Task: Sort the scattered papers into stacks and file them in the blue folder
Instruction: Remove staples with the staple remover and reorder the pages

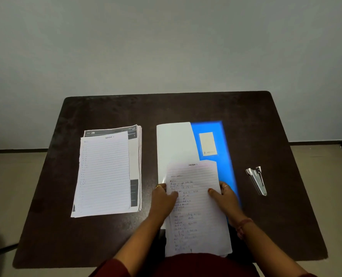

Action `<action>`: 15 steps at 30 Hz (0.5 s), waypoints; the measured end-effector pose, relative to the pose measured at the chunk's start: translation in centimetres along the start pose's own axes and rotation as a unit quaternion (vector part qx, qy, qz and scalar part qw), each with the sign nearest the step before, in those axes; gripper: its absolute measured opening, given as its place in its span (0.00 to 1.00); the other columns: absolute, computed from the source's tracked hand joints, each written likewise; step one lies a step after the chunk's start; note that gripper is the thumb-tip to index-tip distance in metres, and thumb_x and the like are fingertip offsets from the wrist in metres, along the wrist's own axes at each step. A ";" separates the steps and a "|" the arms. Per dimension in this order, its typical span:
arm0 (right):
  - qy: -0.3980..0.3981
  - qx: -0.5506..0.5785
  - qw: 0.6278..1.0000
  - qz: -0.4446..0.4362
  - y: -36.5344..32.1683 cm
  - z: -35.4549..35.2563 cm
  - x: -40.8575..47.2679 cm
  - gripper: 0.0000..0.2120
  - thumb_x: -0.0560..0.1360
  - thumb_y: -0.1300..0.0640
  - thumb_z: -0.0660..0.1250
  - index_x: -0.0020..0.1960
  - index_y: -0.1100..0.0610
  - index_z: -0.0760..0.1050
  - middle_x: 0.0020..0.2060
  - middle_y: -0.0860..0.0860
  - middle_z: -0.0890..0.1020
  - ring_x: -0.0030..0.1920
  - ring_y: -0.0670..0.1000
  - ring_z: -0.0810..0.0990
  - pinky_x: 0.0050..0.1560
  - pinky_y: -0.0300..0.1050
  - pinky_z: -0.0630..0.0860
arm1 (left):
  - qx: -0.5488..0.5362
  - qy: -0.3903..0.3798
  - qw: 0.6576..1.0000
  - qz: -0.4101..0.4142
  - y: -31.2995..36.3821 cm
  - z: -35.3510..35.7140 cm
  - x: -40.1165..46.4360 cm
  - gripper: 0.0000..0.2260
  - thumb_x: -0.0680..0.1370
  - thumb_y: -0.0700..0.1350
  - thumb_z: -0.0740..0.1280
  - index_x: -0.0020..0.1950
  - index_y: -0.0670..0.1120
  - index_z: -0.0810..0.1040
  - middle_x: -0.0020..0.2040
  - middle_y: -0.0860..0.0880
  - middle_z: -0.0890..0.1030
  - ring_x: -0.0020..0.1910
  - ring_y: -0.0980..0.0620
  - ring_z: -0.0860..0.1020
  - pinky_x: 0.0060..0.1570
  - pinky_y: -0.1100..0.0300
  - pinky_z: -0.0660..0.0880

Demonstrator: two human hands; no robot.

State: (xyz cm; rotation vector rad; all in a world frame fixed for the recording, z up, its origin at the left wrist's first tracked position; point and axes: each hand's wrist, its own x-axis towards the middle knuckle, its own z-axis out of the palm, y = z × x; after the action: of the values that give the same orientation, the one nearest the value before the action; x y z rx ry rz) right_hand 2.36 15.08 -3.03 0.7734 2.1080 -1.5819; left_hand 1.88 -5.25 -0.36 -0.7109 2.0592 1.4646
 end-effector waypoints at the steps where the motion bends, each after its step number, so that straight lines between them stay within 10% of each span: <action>1: -0.001 0.001 1.000 0.002 -0.1 0.2 -0.2 0.08 0.76 0.61 0.67 0.54 0.54 0.74 0.51 0.53 0.81 0.48 0.51 0.80 0.45 0.43 0.77 | -0.026 0.009 1.000 -0.006 0.0 0.2 -0.2 0.09 0.75 0.37 0.66 0.55 0.42 0.75 0.52 0.46 0.81 0.48 0.50 0.81 0.44 0.59 0.79; 15: -0.056 0.127 0.975 -0.172 -8.8 -1.7 -1.3 0.12 0.78 0.67 0.62 0.59 0.56 0.73 0.58 0.55 0.80 0.58 0.53 0.80 0.62 0.49 0.75 | -0.115 0.087 0.976 0.166 5.8 -1.0 -2.0 0.12 0.76 0.41 0.69 0.57 0.50 0.71 0.56 0.49 0.79 0.54 0.49 0.79 0.55 0.51 0.77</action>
State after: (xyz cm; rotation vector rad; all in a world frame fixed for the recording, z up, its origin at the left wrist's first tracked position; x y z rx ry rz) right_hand -2.22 14.63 4.77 0.3929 2.0635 -2.0530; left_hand -0.66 -4.38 5.23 -0.6208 2.2456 1.9110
